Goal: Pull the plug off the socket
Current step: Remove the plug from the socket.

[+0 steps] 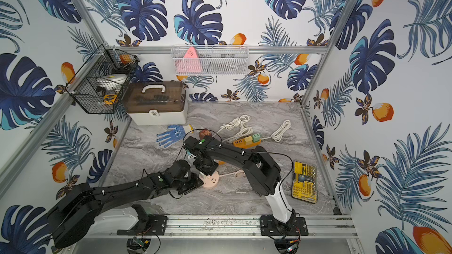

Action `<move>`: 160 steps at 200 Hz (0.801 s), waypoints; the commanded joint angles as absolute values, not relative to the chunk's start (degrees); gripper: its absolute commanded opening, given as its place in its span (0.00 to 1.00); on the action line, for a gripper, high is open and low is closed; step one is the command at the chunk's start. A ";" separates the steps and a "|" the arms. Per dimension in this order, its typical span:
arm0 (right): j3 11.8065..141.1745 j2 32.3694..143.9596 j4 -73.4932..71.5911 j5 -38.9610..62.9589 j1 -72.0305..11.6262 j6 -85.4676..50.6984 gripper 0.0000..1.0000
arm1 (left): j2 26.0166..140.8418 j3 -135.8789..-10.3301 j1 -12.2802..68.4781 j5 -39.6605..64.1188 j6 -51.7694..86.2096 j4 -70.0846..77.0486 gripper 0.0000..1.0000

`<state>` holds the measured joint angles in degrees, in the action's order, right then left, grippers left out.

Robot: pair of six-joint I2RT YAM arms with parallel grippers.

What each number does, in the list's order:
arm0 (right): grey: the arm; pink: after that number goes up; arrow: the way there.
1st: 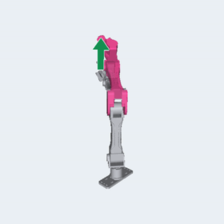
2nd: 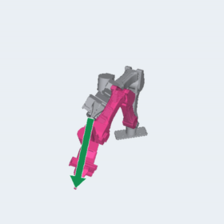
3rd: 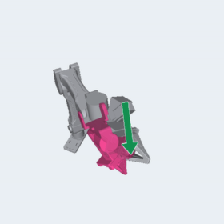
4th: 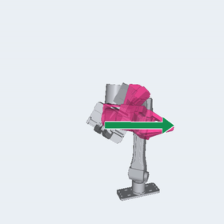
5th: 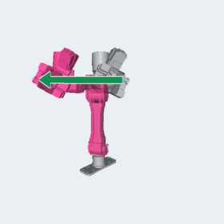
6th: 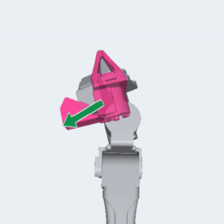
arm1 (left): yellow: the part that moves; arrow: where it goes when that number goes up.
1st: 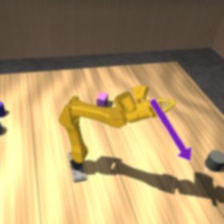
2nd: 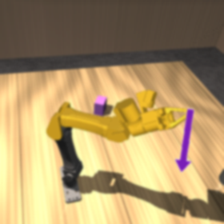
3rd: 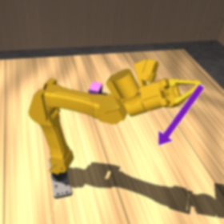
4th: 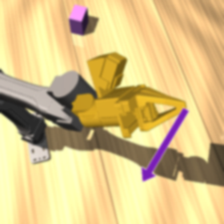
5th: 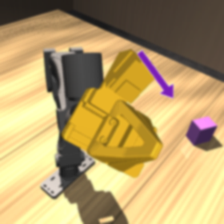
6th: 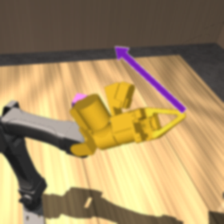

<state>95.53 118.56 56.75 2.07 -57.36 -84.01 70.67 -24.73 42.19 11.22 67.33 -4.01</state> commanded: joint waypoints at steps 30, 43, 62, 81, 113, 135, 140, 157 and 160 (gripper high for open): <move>95.56 116.54 58.58 8.86 -57.39 -89.44 0.00 | 71.23 -24.52 42.19 10.10 66.27 -4.90 0.63; 95.72 116.54 58.64 9.76 -57.39 -90.36 0.00 | 71.77 -24.59 42.19 10.58 66.22 -3.95 0.64; 94.75 116.54 57.80 10.96 -57.26 -91.87 0.00 | 72.10 -24.65 42.19 11.07 66.29 -2.81 0.64; 93.55 114.89 56.84 12.37 -56.83 -93.18 0.00 | 71.75 -24.78 42.19 10.89 66.07 -3.57 0.63; 92.20 114.04 55.26 15.97 -55.76 -96.33 0.00 | 72.15 -24.30 42.19 10.28 66.49 -4.31 0.60; 93.77 112.90 55.79 14.81 -54.81 -96.14 0.00 | 73.55 -24.87 42.19 8.72 66.25 -8.19 0.56; 94.25 112.85 56.27 14.60 -54.69 -95.71 0.00 | 73.98 -24.86 42.19 8.50 66.27 -8.45 0.56; 95.27 113.24 57.69 14.07 -54.57 -93.86 0.00 | 75.00 -24.70 42.19 8.27 66.49 -8.40 0.55; 95.23 113.21 57.68 13.88 -54.58 -93.41 0.00 | 75.12 -24.76 42.19 8.26 66.45 -8.48 0.55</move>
